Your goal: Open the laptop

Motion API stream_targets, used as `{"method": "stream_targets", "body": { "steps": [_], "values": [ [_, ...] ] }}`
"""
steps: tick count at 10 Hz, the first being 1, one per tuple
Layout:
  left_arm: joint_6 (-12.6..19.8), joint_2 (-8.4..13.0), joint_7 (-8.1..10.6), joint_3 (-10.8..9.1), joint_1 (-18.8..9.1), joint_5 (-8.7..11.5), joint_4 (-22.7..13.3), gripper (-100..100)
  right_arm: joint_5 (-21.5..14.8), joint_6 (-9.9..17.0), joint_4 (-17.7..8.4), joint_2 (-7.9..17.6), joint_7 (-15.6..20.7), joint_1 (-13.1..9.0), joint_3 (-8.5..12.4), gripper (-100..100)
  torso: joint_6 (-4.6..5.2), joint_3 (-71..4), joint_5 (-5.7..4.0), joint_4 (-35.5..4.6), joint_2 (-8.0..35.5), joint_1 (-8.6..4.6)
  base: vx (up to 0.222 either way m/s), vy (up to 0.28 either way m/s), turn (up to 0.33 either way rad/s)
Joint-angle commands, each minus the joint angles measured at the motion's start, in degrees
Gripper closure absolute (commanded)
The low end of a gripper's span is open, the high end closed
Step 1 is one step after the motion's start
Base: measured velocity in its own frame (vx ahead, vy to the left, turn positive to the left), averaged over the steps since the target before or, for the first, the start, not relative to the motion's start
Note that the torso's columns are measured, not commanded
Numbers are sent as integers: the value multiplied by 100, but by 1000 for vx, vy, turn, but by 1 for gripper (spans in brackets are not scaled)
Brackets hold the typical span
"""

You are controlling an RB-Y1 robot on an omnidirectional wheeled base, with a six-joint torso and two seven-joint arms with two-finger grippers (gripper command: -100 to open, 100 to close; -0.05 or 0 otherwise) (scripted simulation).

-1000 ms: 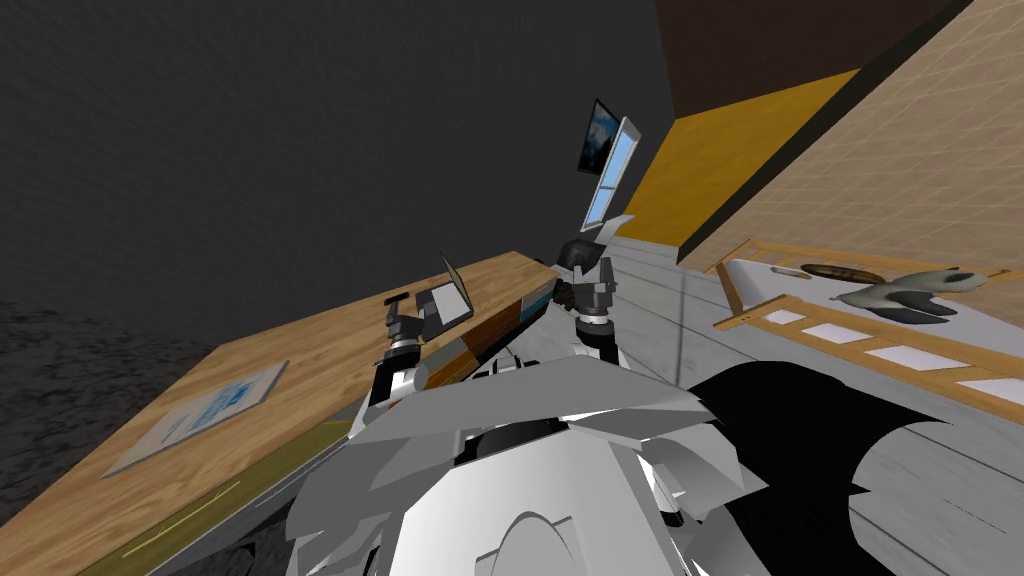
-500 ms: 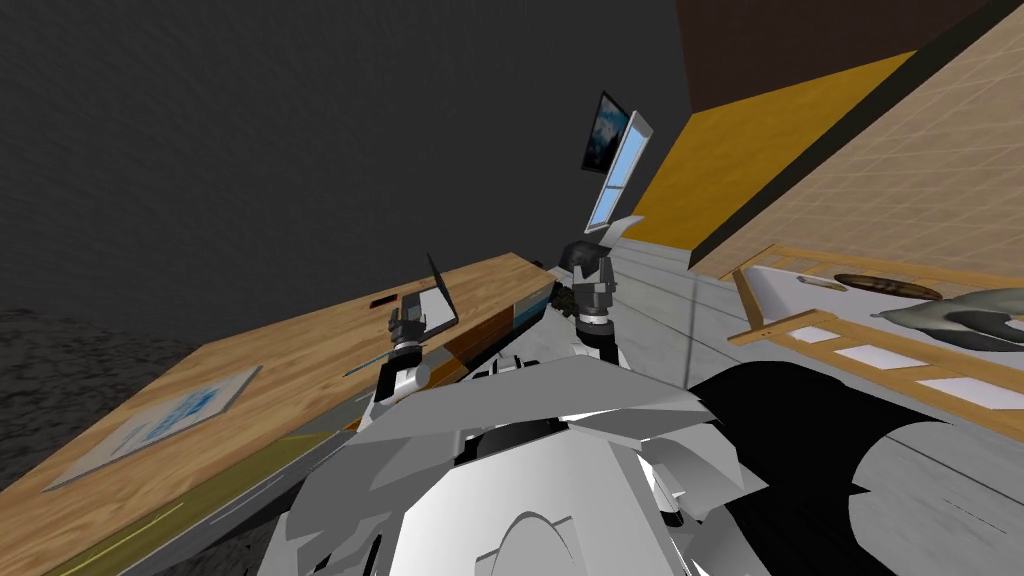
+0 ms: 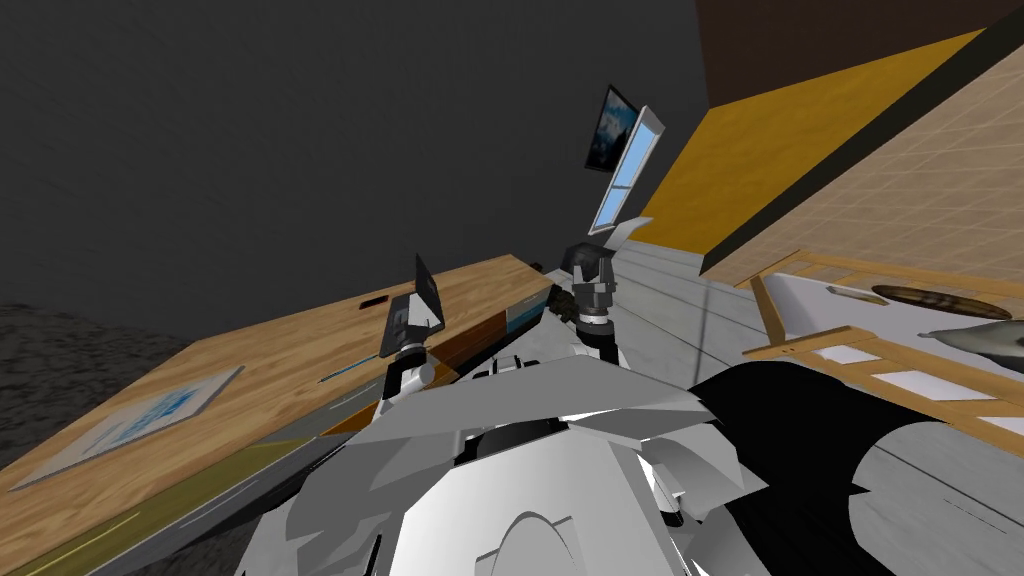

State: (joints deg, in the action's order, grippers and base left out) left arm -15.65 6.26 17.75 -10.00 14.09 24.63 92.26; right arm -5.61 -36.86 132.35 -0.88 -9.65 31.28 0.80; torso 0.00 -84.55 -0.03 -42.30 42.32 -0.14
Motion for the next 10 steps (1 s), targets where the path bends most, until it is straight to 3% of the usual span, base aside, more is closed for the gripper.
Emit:
{"method": "stream_targets", "body": {
  "steps": [1, 5, 6, 7, 8, 9, 10],
  "values": [
    [62, -266, 99, -93, -100, 146, -268, -100, 0, 0, 0, 0, 0, 0, 0, 0, 1, -5, 1, 2, -9, 10, 54, -159, 57],
    [110, -768, 156, -160, -169, 248, -454, -100, 0, 0, 0, 2, 0, -1, 1, 0, 47, -15, 35, 33, -32, 9, 38, -90, 52],
    [44, -685, 140, -226, -200, 239, -397, -100, 0, 0, 0, 2, 0, -1, 1, 0, 51, -21, 38, 39, -43, 5, -3, -16, 11],
    [219, -667, 112, -316, -222, 268, -253, -100, 0, 0, 0, 2, 0, -1, 1, 0, 27, -21, 23, 25, -36, 16, 96, 14, 27],
    [127, -679, 129, -273, -192, 256, -299, -100, 0, 0, 0, 3, 0, 1, 2, 0, 7, -26, 12, 16, -46, 26, 66, 11, 8],
    [152, -677, 126, -279, -192, 258, -283, 100, 0, 0, 0, 2, 0, 0, 2, 0, 3, -11, 7, 7, -15, 19, 12, 2, -1],
    [37, -694, 178, -328, -267, 418, -397, 100, 0, 0, 0, 2, 0, 0, 2, 0, 1, 8, 3, -3, 13, 12, -30, 26, -138]
  ]
}}
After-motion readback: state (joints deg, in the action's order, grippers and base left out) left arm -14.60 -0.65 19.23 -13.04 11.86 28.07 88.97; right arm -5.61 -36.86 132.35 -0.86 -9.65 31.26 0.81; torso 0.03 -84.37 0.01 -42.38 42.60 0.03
